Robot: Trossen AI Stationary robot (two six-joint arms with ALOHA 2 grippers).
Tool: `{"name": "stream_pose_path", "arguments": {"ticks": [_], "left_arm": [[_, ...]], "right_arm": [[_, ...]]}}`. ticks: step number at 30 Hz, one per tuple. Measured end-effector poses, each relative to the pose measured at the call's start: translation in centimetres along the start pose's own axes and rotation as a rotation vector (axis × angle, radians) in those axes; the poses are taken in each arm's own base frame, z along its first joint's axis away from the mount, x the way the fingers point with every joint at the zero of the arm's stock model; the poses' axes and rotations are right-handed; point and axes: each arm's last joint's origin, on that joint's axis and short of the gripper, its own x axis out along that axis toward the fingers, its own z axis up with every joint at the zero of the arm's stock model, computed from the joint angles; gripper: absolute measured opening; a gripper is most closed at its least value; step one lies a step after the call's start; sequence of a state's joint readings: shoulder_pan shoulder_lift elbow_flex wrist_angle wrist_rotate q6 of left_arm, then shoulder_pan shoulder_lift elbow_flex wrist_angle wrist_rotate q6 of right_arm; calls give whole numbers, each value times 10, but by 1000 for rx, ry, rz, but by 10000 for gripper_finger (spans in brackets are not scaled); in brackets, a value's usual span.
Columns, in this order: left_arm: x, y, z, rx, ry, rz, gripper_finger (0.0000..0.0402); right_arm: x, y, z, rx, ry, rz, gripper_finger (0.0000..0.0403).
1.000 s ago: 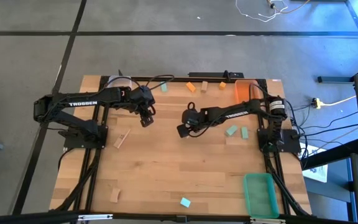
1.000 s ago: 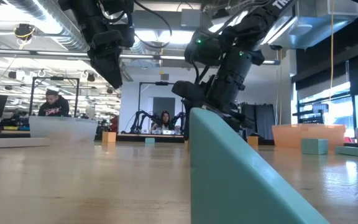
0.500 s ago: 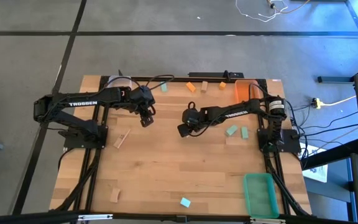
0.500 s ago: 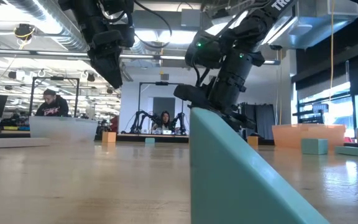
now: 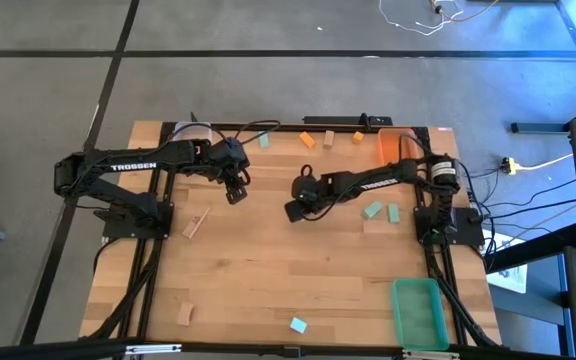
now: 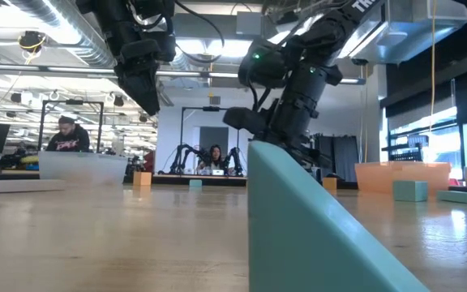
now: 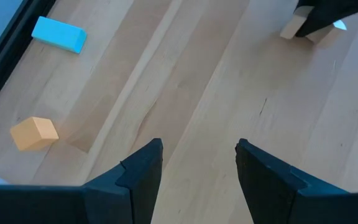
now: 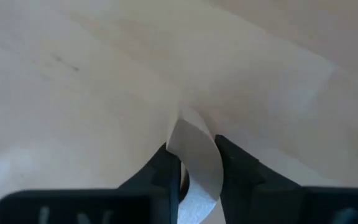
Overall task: Sort & place blocks by color
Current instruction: Put the brown block into the orange bin
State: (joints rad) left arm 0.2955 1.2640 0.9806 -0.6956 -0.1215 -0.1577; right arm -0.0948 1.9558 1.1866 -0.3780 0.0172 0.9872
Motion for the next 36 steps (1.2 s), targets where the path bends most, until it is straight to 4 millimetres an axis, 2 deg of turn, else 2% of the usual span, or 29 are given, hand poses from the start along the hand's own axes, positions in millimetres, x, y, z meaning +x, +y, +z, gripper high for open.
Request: {"name": "stream_pose_path", "arguments": {"ticks": [7, 13, 24, 32, 36], "left_arm": [[0, 0, 0, 0, 0, 0, 192], [0, 0, 0, 0, 0, 0, 192], [0, 1, 0, 8, -3, 25, 192], [0, 2, 0, 11, -9, 57, 192], [0, 2, 2, 9, -32, 78, 192]], "right_arm": [[-16, 8, 14, -28, 18, -83, 72], [-49, 2, 32, -74, 79, -320, 72], [-116, -32, 64, -120, 217, -706, 72], [-158, -63, 75, -22, 136, -762, 72], [-170, -91, 77, 34, 120, -806, 72]]}}
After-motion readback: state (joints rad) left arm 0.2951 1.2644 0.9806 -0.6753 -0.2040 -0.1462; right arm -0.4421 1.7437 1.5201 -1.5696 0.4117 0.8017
